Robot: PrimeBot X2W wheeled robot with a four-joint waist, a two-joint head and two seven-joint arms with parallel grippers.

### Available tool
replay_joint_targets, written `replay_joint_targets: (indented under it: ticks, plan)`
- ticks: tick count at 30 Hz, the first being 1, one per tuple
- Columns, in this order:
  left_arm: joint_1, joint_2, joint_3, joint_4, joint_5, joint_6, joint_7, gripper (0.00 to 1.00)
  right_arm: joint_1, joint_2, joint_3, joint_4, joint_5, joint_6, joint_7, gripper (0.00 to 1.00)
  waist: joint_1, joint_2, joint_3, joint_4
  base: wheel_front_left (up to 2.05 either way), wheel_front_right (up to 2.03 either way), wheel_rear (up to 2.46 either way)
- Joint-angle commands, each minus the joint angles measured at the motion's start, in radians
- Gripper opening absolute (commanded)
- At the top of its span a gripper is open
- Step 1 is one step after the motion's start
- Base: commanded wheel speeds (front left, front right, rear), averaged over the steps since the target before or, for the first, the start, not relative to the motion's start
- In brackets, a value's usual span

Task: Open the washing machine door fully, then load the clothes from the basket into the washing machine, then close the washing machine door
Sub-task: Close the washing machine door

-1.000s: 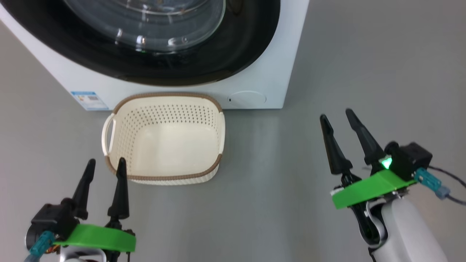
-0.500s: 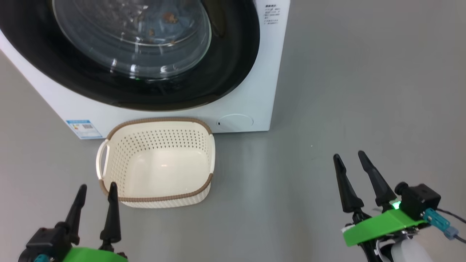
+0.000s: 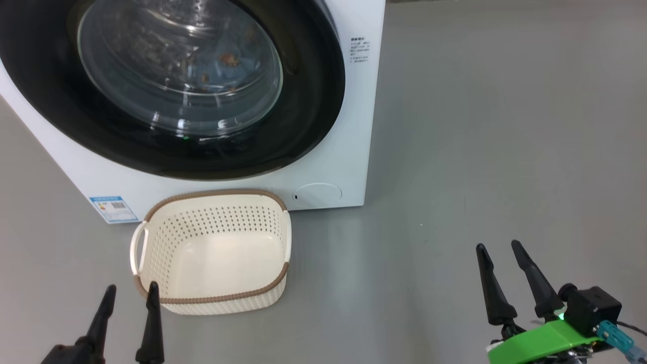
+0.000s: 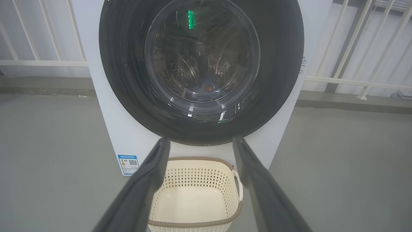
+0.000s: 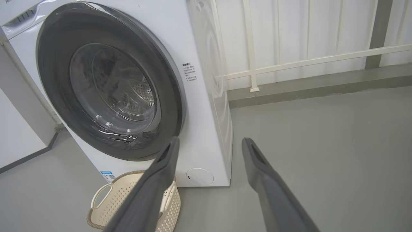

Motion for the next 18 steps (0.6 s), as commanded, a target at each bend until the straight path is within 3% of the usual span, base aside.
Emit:
replay_joint_targets:
  ticks: [1,18]
  plan:
    - [-0.005,0.011,0.036,-0.031,0.015,-0.003,-0.006,1.0,0.006,0.002,0.017,-0.029,-0.009,-0.006,-0.002,1.0,-0.0001,0.0,-0.014,-0.005,0.0,0.0,0.0]
    - [0.05,-0.005,0.046,-0.052,0.041,-0.003,-0.006,1.0,0.062,0.007,-0.023,-0.047,0.0,-0.006,-0.002,1.0,-0.0001,0.0,-0.058,-0.01,0.0,0.0,0.0]
